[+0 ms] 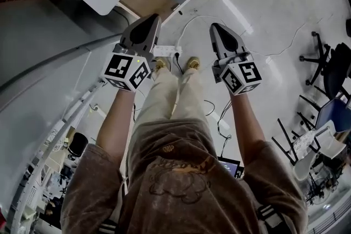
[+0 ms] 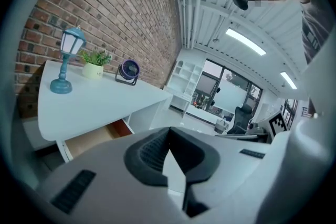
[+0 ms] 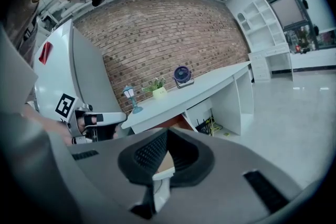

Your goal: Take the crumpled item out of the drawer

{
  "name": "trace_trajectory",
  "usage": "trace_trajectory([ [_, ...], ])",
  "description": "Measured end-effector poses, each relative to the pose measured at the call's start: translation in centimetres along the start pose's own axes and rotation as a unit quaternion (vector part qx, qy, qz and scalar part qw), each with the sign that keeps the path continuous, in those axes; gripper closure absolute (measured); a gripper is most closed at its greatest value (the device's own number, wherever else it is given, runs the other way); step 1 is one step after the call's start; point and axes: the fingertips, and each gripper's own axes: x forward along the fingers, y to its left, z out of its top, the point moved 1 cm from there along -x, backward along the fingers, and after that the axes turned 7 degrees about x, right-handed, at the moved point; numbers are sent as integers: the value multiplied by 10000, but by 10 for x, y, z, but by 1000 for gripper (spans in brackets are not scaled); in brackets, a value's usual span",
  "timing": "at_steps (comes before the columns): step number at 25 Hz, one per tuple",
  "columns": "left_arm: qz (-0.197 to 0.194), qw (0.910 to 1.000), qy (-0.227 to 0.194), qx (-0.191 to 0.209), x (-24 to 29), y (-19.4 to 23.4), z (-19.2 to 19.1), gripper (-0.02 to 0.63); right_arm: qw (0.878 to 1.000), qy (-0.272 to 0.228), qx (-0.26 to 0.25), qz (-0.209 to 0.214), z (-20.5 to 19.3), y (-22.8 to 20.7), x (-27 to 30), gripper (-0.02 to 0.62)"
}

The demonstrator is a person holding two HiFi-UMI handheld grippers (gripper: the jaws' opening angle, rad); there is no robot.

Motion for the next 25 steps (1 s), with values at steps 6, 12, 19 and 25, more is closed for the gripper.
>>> trace_trajectory([
  [6,45,10000,26,-47,21,17,-18,598,9997,191,-119,111,-13,-10,27,598],
  [12,129,9998,71,-126,33,29,-30,598,9996,228,-148,96,-18,-21,47,598],
  [19,234,9994,158,-178,37,35,-43,598,9998,185,-71,56,-19,-29,56,598],
  [25,317,9991,231,-133,37,36,-51,597,9998,190,-100,58,-21,-29,55,598],
])
